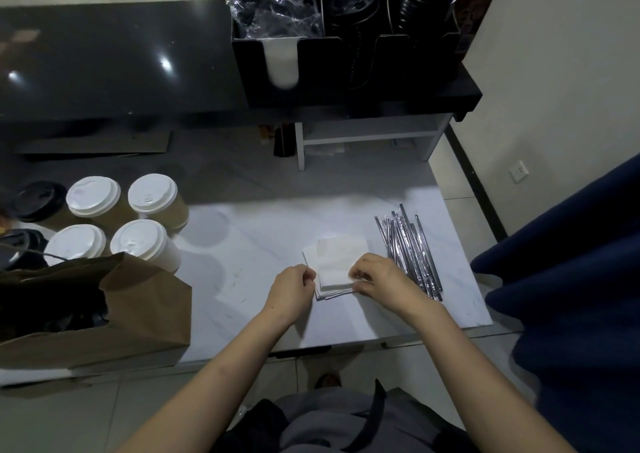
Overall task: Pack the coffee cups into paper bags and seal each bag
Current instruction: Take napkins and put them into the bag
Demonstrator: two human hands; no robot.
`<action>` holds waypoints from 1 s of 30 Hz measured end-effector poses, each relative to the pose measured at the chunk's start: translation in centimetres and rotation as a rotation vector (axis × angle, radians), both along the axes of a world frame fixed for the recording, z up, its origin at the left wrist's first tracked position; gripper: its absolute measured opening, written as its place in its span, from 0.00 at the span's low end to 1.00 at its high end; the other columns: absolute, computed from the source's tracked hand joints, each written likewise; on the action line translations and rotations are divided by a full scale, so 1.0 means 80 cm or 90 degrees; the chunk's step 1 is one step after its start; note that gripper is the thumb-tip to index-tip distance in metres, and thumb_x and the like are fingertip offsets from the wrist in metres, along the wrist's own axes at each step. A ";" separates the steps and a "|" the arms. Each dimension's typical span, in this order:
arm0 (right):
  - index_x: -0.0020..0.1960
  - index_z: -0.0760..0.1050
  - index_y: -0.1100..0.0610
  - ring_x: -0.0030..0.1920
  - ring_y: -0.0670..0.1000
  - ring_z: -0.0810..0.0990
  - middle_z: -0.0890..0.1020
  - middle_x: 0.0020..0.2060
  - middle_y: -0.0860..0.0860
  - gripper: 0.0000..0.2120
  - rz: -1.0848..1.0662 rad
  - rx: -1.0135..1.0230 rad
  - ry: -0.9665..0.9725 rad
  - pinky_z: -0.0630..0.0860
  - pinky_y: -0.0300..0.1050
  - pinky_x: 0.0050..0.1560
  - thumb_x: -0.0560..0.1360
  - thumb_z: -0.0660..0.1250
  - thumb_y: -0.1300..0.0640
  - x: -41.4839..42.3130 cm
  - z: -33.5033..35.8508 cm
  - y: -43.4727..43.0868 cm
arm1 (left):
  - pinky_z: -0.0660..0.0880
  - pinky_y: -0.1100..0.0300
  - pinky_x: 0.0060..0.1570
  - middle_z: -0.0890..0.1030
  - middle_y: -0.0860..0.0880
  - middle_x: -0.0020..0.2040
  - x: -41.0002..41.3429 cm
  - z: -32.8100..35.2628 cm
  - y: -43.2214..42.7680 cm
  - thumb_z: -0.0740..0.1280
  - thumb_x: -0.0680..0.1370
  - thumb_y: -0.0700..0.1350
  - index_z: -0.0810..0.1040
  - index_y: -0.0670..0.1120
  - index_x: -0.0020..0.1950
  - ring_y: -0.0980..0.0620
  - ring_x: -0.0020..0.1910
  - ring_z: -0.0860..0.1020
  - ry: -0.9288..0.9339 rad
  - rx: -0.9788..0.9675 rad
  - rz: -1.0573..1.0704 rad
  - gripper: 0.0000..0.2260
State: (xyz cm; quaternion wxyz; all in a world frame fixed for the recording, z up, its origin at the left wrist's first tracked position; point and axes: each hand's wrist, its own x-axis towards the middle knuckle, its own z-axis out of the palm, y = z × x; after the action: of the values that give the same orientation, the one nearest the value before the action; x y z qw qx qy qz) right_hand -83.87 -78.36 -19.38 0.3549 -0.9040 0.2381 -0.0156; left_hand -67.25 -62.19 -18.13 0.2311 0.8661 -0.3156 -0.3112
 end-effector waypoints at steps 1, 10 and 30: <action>0.52 0.84 0.59 0.45 0.45 0.77 0.79 0.47 0.46 0.10 -0.006 0.002 -0.003 0.68 0.25 0.48 0.73 0.79 0.63 -0.001 0.001 -0.001 | 0.76 0.57 0.57 0.84 0.48 0.57 0.000 0.000 0.000 0.61 0.80 0.38 0.83 0.44 0.59 0.47 0.57 0.80 0.000 0.001 0.000 0.13; 0.48 0.85 0.57 0.43 0.39 0.77 0.80 0.42 0.44 0.02 -0.037 -0.004 -0.008 0.69 0.26 0.46 0.76 0.76 0.62 -0.001 0.007 -0.003 | 0.77 0.57 0.55 0.83 0.48 0.57 0.002 0.001 0.000 0.61 0.82 0.39 0.82 0.45 0.62 0.46 0.53 0.81 0.018 0.000 -0.001 0.13; 0.45 0.87 0.53 0.43 0.46 0.82 0.84 0.42 0.46 0.02 -0.053 0.036 0.019 0.80 0.46 0.49 0.77 0.76 0.59 0.003 0.008 -0.010 | 0.75 0.60 0.54 0.84 0.49 0.54 0.005 0.005 -0.003 0.62 0.81 0.40 0.83 0.46 0.57 0.49 0.56 0.80 0.039 0.016 0.009 0.11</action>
State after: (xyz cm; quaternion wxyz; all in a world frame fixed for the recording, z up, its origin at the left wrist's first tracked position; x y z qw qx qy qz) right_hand -83.63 -79.13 -18.73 0.3756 -0.8830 0.2813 -0.0098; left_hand -66.85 -62.40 -17.75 0.2323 0.8609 -0.2986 -0.3402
